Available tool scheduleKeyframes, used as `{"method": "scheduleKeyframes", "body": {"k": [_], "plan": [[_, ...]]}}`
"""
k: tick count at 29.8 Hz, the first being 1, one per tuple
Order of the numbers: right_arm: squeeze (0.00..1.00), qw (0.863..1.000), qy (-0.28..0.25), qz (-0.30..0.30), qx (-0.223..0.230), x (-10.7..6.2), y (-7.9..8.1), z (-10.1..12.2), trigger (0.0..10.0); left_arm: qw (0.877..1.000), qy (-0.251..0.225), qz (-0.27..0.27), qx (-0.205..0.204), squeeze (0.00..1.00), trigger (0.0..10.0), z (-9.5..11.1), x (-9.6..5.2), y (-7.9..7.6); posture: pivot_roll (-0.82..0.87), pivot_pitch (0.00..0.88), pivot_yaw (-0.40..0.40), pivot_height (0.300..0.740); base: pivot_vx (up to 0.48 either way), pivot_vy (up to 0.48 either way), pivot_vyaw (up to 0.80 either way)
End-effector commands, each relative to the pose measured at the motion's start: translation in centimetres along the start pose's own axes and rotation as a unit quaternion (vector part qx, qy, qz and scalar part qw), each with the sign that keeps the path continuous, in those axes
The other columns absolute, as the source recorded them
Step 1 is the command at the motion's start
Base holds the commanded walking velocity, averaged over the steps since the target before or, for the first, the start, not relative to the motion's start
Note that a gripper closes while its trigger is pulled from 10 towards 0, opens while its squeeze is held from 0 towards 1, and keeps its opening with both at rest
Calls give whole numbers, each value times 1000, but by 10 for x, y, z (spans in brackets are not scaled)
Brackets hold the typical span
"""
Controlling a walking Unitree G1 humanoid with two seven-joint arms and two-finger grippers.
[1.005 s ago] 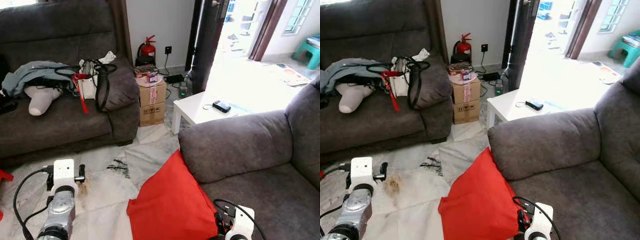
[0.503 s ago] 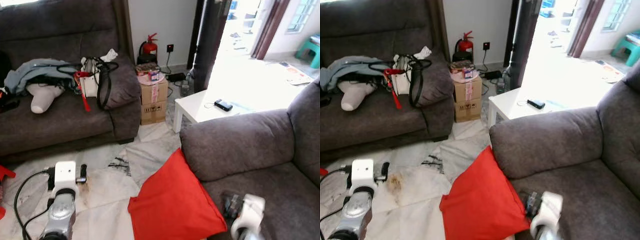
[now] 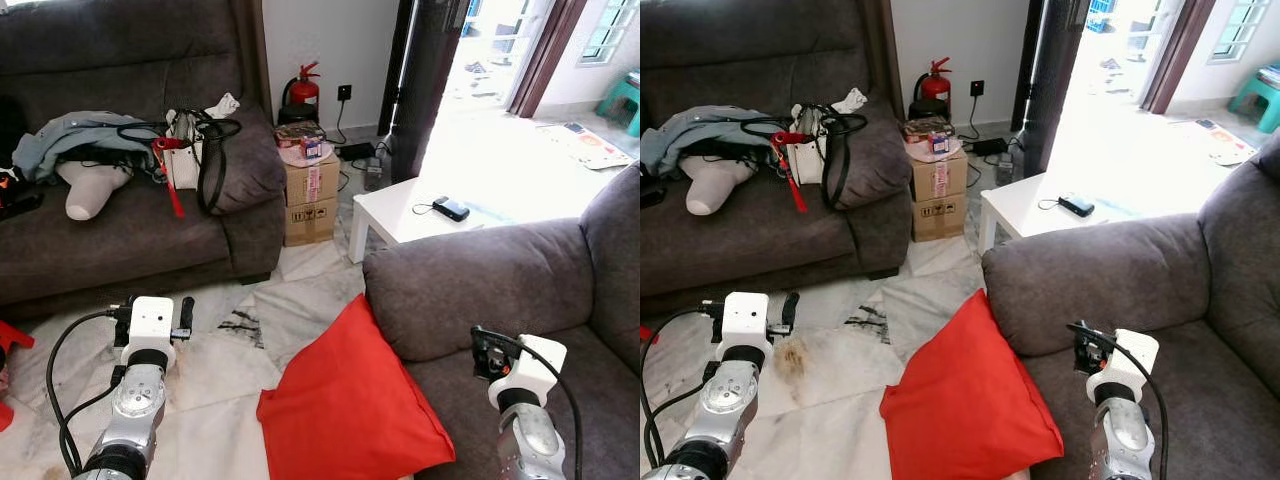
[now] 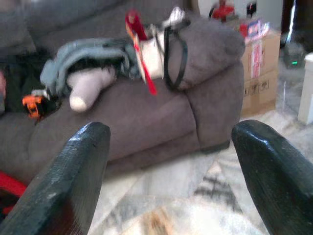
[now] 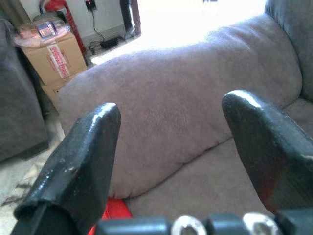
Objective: Move the pillow to the sofa from floor
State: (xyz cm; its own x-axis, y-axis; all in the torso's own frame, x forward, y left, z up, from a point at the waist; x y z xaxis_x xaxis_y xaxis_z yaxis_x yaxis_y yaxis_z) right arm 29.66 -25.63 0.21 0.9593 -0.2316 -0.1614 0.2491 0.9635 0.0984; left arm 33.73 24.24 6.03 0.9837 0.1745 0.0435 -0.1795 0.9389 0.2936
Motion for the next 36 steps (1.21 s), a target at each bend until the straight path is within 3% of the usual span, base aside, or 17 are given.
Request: {"method": "scheduleKeyframes", "body": {"k": [1,7,9,22,36], "plan": [[0,999,-35,2,0,-1,-3,12,10000,999,-38,-7,5,0,10000,15,0,-3,-34,0,-10,740,0,0,0],[0,995,-93,23,-15,-9,1,30,10000,994,-107,-19,19,0,10000,43,-7,-10,-30,0,-11,740,0,0,0],[0,992,-114,52,-24,-12,10,40,10000,992,-123,-27,20,0,10000,51,-8,-14,-30,0,-8,740,0,0,0],[0,987,-139,75,-28,-22,18,56,10000,990,-137,-42,16,0,10000,69,-14,-23,-32,0,-3,740,0,0,0],[0,988,-131,76,-31,-25,16,61,10000,991,-123,-42,14,0,10000,69,-18,-22,-32,0,-10,740,0,0,0]]}}
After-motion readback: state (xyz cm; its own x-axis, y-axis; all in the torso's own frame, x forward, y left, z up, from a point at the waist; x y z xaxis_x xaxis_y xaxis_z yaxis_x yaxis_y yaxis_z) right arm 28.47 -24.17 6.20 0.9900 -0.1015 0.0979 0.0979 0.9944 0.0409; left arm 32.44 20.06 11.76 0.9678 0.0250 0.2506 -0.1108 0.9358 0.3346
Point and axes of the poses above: a point about 5 cm out from each wrist's last joint towards the gripper, its own x axis pointing out of the wrist towards the gripper, its own z axis along the axis of the wrist's last joint, y = z × x, the point moved 4 cm from there along x, pointing out of the wrist towards the gripper
